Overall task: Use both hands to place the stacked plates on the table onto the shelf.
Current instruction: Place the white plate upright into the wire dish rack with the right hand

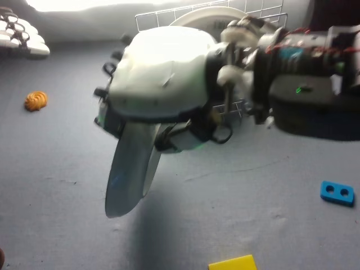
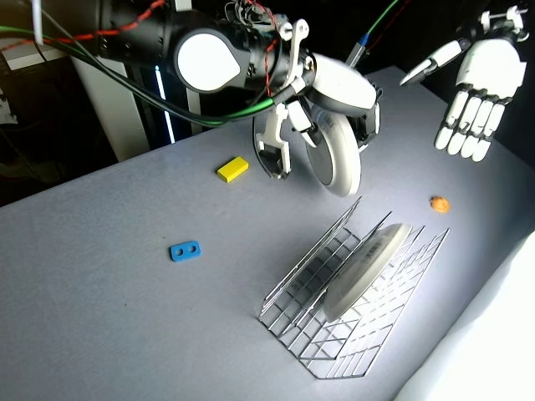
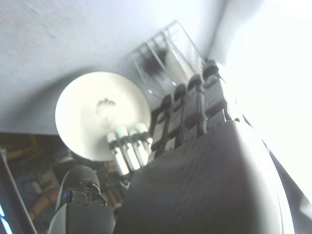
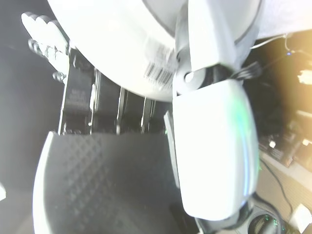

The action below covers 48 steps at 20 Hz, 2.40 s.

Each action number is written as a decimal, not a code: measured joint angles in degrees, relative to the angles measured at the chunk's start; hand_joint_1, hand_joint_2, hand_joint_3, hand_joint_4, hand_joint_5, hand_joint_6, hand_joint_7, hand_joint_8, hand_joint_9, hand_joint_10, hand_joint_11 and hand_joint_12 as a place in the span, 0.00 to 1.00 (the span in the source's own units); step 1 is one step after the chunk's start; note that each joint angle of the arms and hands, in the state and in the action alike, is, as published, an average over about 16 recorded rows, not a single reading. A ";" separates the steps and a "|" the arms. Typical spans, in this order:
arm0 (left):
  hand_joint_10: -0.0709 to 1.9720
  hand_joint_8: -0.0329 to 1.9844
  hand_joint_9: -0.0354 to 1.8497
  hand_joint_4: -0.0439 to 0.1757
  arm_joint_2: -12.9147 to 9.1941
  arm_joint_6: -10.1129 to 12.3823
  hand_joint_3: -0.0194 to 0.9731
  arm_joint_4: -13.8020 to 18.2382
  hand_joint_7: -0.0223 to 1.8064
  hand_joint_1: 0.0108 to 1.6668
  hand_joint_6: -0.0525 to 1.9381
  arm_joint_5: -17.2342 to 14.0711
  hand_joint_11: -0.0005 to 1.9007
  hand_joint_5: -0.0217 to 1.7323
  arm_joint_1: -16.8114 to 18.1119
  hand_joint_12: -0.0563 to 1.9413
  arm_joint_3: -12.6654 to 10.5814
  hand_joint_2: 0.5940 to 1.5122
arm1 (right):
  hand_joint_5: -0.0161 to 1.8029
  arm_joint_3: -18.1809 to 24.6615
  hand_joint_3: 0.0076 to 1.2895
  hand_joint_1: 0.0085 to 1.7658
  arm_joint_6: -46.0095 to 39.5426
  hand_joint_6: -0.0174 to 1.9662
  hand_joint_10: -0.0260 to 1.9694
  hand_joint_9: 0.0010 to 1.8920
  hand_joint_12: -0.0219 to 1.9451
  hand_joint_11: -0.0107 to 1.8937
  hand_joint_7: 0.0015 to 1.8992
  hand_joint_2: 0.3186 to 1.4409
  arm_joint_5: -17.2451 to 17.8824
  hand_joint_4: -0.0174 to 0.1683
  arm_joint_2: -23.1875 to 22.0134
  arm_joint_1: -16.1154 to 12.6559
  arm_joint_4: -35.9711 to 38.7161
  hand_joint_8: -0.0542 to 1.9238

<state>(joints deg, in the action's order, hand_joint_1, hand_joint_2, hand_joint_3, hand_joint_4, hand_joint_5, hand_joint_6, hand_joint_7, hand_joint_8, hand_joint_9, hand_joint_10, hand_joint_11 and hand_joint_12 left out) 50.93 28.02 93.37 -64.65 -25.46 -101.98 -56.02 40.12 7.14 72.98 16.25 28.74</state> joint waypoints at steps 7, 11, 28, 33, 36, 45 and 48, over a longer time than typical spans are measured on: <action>0.01 0.02 0.03 0.20 -0.32 0.22 0.04 2.20 0.02 0.00 0.03 0.17 0.01 0.02 2.96 0.04 1.02 0.47 | 0.51 -0.91 0.00 0.75 -31.63 0.58 0.66 0.46 0.60 0.39 0.46 0.59 1.72 0.10 -4.26 -4.78 19.53 0.51; 0.01 0.02 0.03 0.20 -0.52 0.23 0.04 2.59 0.02 0.00 0.03 0.44 0.01 0.02 3.04 0.04 1.76 0.47 | 0.50 -2.22 0.00 0.75 -49.43 0.58 0.67 0.45 0.60 0.39 0.46 0.60 -0.06 0.08 -5.43 -8.07 28.13 0.52; 0.01 0.02 0.03 0.20 -0.42 -1.52 0.04 3.30 0.02 0.00 0.03 0.06 0.01 0.02 2.74 0.04 2.65 0.46 | 0.50 -4.03 0.00 0.76 -59.94 0.56 0.66 0.45 0.61 0.39 0.46 0.65 -20.39 0.06 -7.03 -14.41 20.62 0.51; 0.01 0.02 0.03 0.20 -0.03 -2.71 0.04 3.14 0.02 0.01 0.03 -0.47 0.01 0.02 1.80 0.04 2.85 0.46 | 0.50 -5.50 0.00 0.76 -61.14 0.55 0.66 0.45 0.61 0.39 0.46 0.65 -22.53 0.06 -6.79 -14.08 20.32 0.51; 0.01 0.02 0.03 0.20 0.20 -3.49 0.04 2.86 0.02 0.01 0.03 -0.75 0.01 0.02 1.22 0.04 2.97 0.46 | 0.50 -6.66 0.00 0.76 -61.88 0.55 0.66 0.45 0.61 0.39 0.47 0.65 -23.79 0.06 -6.36 -13.59 20.18 0.51; 0.01 0.02 0.03 0.20 0.59 -5.48 0.04 2.21 0.02 0.01 0.03 -1.40 0.01 0.02 0.12 0.04 3.42 0.46 | 0.49 -11.26 0.00 0.76 -62.67 0.55 0.65 0.46 0.62 0.39 0.48 0.65 -25.07 0.06 -3.36 -10.65 21.25 0.50; 0.01 0.02 0.03 0.20 0.72 -5.70 0.04 2.09 0.02 0.01 0.03 -1.51 0.01 0.02 0.26 0.04 3.48 0.46 | 0.48 -12.72 0.00 0.76 -62.57 0.55 0.66 0.46 0.62 0.39 0.48 0.65 -24.38 0.06 -2.23 -9.08 22.30 0.50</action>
<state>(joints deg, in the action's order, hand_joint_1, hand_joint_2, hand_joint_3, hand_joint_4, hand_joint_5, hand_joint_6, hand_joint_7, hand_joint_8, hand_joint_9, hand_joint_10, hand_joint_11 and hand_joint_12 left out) 51.65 22.32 95.46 -66.17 -25.20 -98.50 -68.74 -22.45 -17.24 70.75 7.17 51.04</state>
